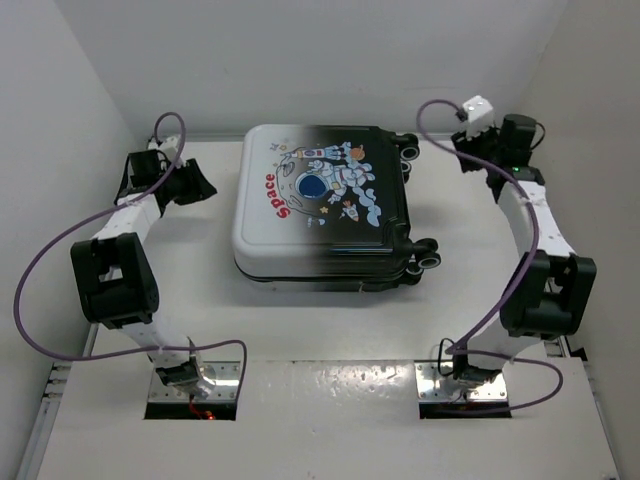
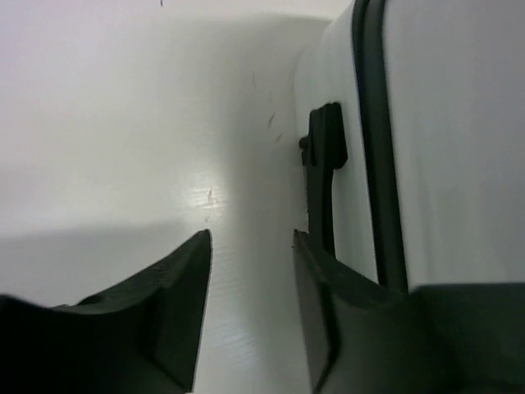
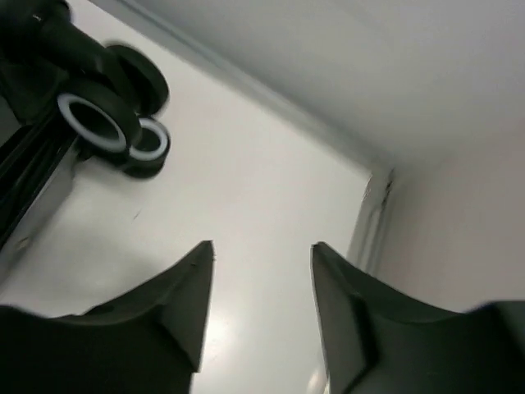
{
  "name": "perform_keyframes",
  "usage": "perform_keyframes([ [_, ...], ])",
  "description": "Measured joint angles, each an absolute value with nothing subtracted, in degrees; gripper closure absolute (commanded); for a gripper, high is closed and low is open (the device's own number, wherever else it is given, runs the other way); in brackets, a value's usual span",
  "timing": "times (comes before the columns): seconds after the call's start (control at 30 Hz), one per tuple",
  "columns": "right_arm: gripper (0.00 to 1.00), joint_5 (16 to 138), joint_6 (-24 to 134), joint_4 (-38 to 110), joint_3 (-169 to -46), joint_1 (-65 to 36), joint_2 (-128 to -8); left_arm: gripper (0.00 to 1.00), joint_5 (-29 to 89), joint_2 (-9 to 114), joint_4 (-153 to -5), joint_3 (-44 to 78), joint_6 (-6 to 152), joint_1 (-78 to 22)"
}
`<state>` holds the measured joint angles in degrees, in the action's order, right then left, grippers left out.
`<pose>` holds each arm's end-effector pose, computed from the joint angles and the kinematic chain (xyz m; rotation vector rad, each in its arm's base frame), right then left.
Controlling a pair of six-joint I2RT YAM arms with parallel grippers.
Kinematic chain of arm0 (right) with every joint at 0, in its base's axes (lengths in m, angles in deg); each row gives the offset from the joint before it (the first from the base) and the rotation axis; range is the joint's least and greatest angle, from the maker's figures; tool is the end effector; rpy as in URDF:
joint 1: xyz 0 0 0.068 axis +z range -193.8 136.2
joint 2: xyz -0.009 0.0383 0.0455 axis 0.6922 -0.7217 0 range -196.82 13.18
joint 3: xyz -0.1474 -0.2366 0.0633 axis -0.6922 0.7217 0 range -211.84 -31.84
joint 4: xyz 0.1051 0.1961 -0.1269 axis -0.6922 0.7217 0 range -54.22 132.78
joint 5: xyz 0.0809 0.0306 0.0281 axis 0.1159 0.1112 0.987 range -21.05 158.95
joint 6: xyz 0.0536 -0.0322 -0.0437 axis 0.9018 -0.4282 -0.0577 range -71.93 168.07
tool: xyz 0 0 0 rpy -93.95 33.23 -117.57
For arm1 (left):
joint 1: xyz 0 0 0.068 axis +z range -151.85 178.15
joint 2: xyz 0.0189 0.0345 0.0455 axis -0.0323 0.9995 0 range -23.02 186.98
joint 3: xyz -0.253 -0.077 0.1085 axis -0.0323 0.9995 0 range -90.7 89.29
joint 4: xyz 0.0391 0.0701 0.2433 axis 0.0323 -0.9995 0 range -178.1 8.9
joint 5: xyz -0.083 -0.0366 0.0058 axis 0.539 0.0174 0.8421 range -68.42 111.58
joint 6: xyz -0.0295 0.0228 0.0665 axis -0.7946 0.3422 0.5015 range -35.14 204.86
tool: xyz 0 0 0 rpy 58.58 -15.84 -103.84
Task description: Pack the luggage
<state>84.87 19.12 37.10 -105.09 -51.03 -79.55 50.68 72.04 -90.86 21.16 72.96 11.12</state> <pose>0.4052 -0.0335 0.3190 -0.5418 1.8445 -0.1557 0.3868 0.0568 0.2571 -0.1897 2.1620 -0.5486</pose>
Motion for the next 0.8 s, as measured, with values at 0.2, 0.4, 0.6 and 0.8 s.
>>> perform_keyframes([
  [0.2, 0.54, 87.8, 39.2, 57.7, -107.0, -58.6, -77.8, 0.49, 50.9, 72.5, -91.8, 26.7, 72.6, 9.9],
  [0.4, 0.54, 95.9, 54.2, 71.7, -103.3, -61.5, -78.5, 0.46, 51.8, 72.5, -92.9, 29.8, 72.6, 5.9],
  [0.6, 0.52, 101.7, 63.8, 76.2, -94.6, -62.8, -78.4, 0.46, 52.9, 72.5, -92.9, 31.0, 72.3, 4.1],
  [0.8, 0.52, 104.5, 69.7, 75.3, -88.2, -62.8, -78.3, 0.5, 53.8, 75.3, -92.0, 30.5, 70.8, 4.1],
])
